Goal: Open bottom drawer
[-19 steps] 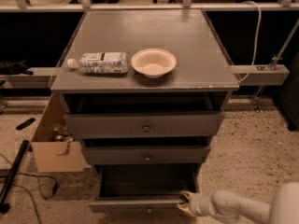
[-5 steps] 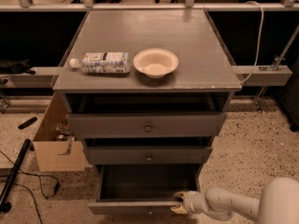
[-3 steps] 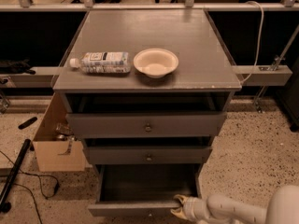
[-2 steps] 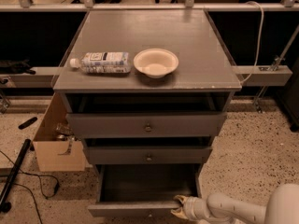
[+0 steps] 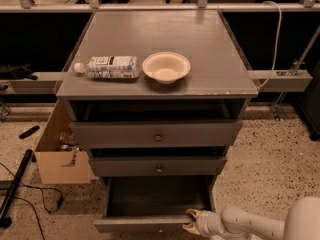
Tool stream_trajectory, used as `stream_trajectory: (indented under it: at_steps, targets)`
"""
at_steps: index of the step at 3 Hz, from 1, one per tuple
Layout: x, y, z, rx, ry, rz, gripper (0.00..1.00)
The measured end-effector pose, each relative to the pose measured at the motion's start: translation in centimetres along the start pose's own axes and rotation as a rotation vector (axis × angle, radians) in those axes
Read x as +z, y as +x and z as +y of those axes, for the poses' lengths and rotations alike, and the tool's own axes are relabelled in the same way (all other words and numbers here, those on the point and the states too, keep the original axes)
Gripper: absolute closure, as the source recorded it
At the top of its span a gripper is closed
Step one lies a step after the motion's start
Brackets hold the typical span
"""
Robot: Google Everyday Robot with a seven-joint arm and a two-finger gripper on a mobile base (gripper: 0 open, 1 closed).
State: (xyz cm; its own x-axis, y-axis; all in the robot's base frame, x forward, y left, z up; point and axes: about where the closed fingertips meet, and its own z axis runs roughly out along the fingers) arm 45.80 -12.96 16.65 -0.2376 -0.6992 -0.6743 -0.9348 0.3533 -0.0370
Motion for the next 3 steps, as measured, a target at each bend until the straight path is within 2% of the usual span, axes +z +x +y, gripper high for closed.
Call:
stream_trajectory:
  at_steps: [1,2,3]
  targets:
    - [0.00,0.00,0.00,0.000,0.000,0.000,0.28]
    - [0.00,0.00,0.00,0.000,0.000,0.000,0.00]
    - [0.01,0.00,0.01,0.000,0.000,0.000,0.00]
